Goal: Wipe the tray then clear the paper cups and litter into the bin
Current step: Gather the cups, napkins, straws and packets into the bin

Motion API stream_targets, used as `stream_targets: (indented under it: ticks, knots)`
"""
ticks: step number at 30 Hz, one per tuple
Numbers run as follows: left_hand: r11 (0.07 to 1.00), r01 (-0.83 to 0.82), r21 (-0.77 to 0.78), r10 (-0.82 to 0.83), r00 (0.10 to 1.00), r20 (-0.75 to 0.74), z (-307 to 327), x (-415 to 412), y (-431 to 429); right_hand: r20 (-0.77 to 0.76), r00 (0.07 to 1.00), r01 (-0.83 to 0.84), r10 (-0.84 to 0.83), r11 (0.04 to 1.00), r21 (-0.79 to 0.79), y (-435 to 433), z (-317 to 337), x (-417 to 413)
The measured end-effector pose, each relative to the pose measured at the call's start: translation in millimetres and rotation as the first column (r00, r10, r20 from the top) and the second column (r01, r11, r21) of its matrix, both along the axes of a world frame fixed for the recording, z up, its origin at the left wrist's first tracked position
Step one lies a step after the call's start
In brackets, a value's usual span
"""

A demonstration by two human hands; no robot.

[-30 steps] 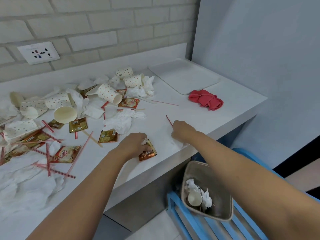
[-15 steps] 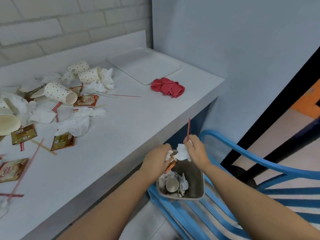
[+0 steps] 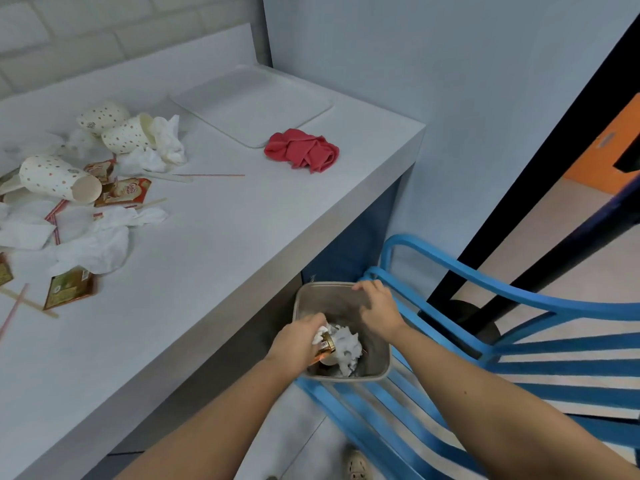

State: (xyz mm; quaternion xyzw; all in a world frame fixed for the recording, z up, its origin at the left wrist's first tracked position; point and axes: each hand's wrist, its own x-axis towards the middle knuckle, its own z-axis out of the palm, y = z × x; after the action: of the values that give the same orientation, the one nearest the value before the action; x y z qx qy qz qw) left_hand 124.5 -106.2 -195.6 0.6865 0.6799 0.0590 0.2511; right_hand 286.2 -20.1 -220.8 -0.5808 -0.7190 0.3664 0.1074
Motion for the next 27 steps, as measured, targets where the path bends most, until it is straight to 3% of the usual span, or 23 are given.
stream_targets:
  ticks: [3, 7, 10, 13, 18, 27]
  knots:
    - [0.998, -0.063, 0.019, 0.061, 0.992, 0.111, -5.4, 1.4, 1.4, -0.156, 0.985, -0.094, 0.076, 0.989, -0.112, -1.2, 9.1, -6.7]
    - [0.99, -0.107, 0.092, 0.073, 0.945, 0.318, -2.1, 8.0, 6.7, -0.261, 0.947, -0.285, 0.185, 0.86, -0.423, -5.1, 19.3, -17.2]
    - [0.982, -0.162, 0.102, 0.112, 0.917, 0.383, -0.4, 10.6, 10.9, -0.217, 0.958, -0.26, 0.188, 0.89, -0.375, -3.3, 19.4, -13.1]
    - [0.964, -0.239, 0.116, 0.178, 0.905, 0.387, -5.8, 11.0, 13.7, 0.014, 0.961, -0.269, 0.278, 0.942, -0.199, -1.5, 13.7, -2.2]
    - [0.937, -0.346, 0.057, 0.299, 0.873, 0.385, -13.7, 9.2, 18.8, 0.181, 0.903, -0.315, 0.389, 0.888, -0.335, -11.0, 7.9, 7.6]
    - [0.927, -0.374, -0.026, 0.348, 0.831, 0.434, -28.2, 13.1, 17.6, 0.169, 0.928, -0.276, 0.331, 0.919, -0.282, -5.9, 22.9, 9.7]
